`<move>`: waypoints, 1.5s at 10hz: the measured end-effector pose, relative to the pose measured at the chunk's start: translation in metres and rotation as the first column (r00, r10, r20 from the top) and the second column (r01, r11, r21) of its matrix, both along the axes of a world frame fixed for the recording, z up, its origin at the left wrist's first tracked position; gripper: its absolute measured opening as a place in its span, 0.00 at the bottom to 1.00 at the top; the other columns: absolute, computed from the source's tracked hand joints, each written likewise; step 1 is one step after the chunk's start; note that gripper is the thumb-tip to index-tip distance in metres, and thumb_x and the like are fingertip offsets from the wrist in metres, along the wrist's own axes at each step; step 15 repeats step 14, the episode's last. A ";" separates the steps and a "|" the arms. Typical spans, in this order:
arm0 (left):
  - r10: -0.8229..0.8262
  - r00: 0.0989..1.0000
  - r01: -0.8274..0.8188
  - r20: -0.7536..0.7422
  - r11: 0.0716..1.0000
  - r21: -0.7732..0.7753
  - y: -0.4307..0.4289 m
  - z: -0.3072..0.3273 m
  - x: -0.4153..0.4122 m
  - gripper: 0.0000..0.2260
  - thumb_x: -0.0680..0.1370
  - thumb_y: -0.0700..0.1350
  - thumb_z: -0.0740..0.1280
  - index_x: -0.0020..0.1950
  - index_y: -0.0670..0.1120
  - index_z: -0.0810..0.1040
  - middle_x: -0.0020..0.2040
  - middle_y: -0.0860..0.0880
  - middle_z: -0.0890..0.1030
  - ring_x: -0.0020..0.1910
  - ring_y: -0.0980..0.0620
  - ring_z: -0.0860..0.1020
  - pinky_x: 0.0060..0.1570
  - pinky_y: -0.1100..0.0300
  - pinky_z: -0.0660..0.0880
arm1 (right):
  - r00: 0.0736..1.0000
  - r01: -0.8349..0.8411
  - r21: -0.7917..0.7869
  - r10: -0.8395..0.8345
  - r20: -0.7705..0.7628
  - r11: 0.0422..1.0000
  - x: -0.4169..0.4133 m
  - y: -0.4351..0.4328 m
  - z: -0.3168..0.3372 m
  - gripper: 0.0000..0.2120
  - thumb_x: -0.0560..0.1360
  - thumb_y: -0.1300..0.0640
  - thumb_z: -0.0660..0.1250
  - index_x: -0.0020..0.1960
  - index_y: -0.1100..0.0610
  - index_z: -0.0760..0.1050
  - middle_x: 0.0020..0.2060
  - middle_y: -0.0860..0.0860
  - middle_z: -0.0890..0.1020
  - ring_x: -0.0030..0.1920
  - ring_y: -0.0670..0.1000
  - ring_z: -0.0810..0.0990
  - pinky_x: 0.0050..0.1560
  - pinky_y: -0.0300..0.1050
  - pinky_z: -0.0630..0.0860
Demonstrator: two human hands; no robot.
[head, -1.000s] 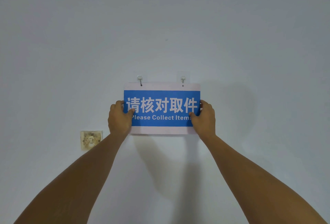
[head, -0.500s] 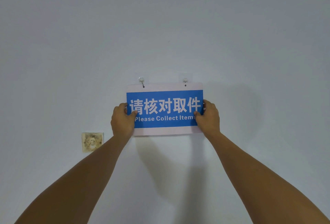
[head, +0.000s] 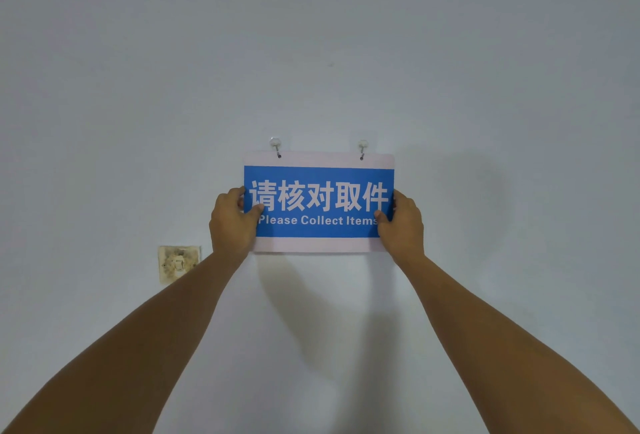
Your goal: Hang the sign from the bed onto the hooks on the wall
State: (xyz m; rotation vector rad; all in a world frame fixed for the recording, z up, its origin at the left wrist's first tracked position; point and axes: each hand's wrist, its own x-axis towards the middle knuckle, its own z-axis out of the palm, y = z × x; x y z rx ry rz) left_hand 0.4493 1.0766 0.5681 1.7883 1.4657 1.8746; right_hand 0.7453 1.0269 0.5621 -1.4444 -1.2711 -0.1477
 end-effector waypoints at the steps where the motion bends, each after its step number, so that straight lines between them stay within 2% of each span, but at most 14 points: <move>1: -0.011 1.000 0.011 -0.006 1.000 -0.010 -0.002 0.000 0.001 0.22 0.77 0.47 0.73 0.69 0.43 0.74 0.59 0.44 0.78 0.55 0.46 0.79 0.49 0.60 0.71 | 0.999 0.028 -0.001 -0.028 -0.030 1.000 -0.004 0.001 -0.001 0.22 0.78 0.58 0.69 0.69 0.57 0.69 0.60 0.57 0.77 0.62 0.57 0.76 0.61 0.54 0.75; 4: -0.017 0.999 0.015 -0.039 0.999 -0.043 0.000 -0.001 0.007 0.24 0.76 0.46 0.73 0.70 0.43 0.72 0.60 0.43 0.77 0.57 0.45 0.79 0.52 0.56 0.73 | 0.994 0.106 -0.043 -0.106 -0.001 0.993 -0.004 -0.004 0.001 0.19 0.77 0.59 0.70 0.66 0.60 0.72 0.59 0.58 0.78 0.57 0.58 0.79 0.56 0.53 0.77; 5: -0.005 0.998 0.001 -0.070 0.998 -0.061 0.001 -0.003 0.007 0.25 0.77 0.45 0.72 0.72 0.45 0.71 0.60 0.43 0.75 0.56 0.46 0.78 0.56 0.52 0.74 | 0.995 0.096 -0.064 -0.096 0.001 0.993 -0.006 -0.007 0.000 0.18 0.77 0.58 0.69 0.65 0.61 0.72 0.59 0.58 0.76 0.56 0.58 0.80 0.53 0.47 0.75; 6: -0.008 0.997 0.003 -0.073 0.998 -0.068 -0.001 -0.005 0.007 0.24 0.77 0.44 0.72 0.72 0.45 0.71 0.60 0.43 0.75 0.56 0.45 0.78 0.55 0.52 0.75 | 0.998 0.063 -0.082 -0.063 0.001 0.995 -0.008 -0.010 -0.003 0.19 0.77 0.57 0.69 0.66 0.61 0.72 0.60 0.58 0.75 0.56 0.57 0.80 0.52 0.45 0.73; 8: 0.050 0.995 -0.061 -0.081 0.988 -0.142 -0.012 -0.007 0.003 0.23 0.76 0.48 0.72 0.68 0.43 0.71 0.61 0.44 0.76 0.56 0.44 0.79 0.52 0.51 0.75 | 0.996 0.078 -0.123 -0.072 0.053 0.989 -0.009 -0.018 -0.009 0.20 0.78 0.52 0.68 0.66 0.59 0.71 0.61 0.56 0.75 0.58 0.56 0.78 0.53 0.50 0.77; 9: 0.145 0.947 -0.199 -0.287 0.966 -0.166 -0.021 -0.013 -0.004 0.20 0.77 0.51 0.69 0.64 0.42 0.74 0.57 0.43 0.77 0.56 0.42 0.78 0.51 0.47 0.75 | 0.926 0.177 -0.149 -0.114 0.359 0.973 -0.009 -0.029 -0.015 0.19 0.80 0.51 0.63 0.68 0.59 0.70 0.63 0.55 0.76 0.59 0.55 0.78 0.53 0.50 0.78; 10: 0.173 0.842 -0.301 -0.511 0.937 -0.179 -0.028 -0.016 -0.012 0.19 0.76 0.56 0.66 0.57 0.43 0.77 0.52 0.45 0.77 0.53 0.42 0.79 0.48 0.50 0.73 | 0.816 0.214 -0.171 -0.079 0.573 0.962 -0.015 -0.036 -0.019 0.21 0.82 0.49 0.59 0.71 0.58 0.69 0.68 0.55 0.75 0.63 0.55 0.77 0.58 0.50 0.77; 11: 0.116 0.720 -0.362 -0.684 0.904 -0.228 -0.044 -0.013 -0.024 0.24 0.78 0.62 0.58 0.63 0.45 0.77 0.60 0.46 0.79 0.60 0.43 0.78 0.58 0.49 0.72 | 0.761 0.183 -0.266 0.035 0.647 0.946 -0.042 -0.042 -0.014 0.25 0.83 0.45 0.53 0.75 0.57 0.65 0.74 0.54 0.71 0.72 0.56 0.71 0.69 0.53 0.70; 12: 0.069 0.691 -0.362 -0.719 0.895 -0.262 -0.056 -0.009 -0.029 0.27 0.80 0.62 0.54 0.69 0.46 0.74 0.68 0.46 0.76 0.68 0.44 0.73 0.68 0.47 0.63 | 0.775 0.135 -0.370 0.135 0.617 0.919 -0.066 -0.043 -0.008 0.28 0.83 0.42 0.51 0.77 0.56 0.62 0.77 0.54 0.67 0.76 0.56 0.66 0.73 0.55 0.65; 13: 0.047 0.610 -0.435 -0.791 0.855 -0.284 -0.079 -0.001 -0.044 0.29 0.80 0.63 0.51 0.74 0.48 0.69 0.74 0.46 0.71 0.74 0.45 0.67 0.74 0.47 0.52 | 0.778 0.040 -0.512 0.295 0.555 0.858 -0.111 -0.048 0.006 0.31 0.82 0.38 0.48 0.80 0.54 0.57 0.80 0.53 0.60 0.79 0.57 0.60 0.75 0.59 0.61; 14: 0.053 0.628 -0.463 -0.776 0.828 -0.318 -0.098 0.008 -0.057 0.29 0.80 0.63 0.51 0.74 0.49 0.69 0.74 0.47 0.71 0.73 0.45 0.68 0.74 0.48 0.54 | 0.740 0.000 -0.557 0.376 0.559 0.830 -0.138 -0.054 0.017 0.32 0.82 0.36 0.47 0.80 0.52 0.55 0.81 0.52 0.57 0.79 0.58 0.57 0.76 0.60 0.58; 15: 0.053 0.628 -0.463 -0.776 0.828 -0.318 -0.098 0.008 -0.057 0.29 0.80 0.63 0.51 0.74 0.49 0.69 0.74 0.47 0.71 0.73 0.45 0.68 0.74 0.48 0.54 | 0.740 0.000 -0.557 0.376 0.559 0.830 -0.138 -0.054 0.017 0.32 0.82 0.36 0.47 0.80 0.52 0.55 0.81 0.52 0.57 0.79 0.58 0.57 0.76 0.60 0.58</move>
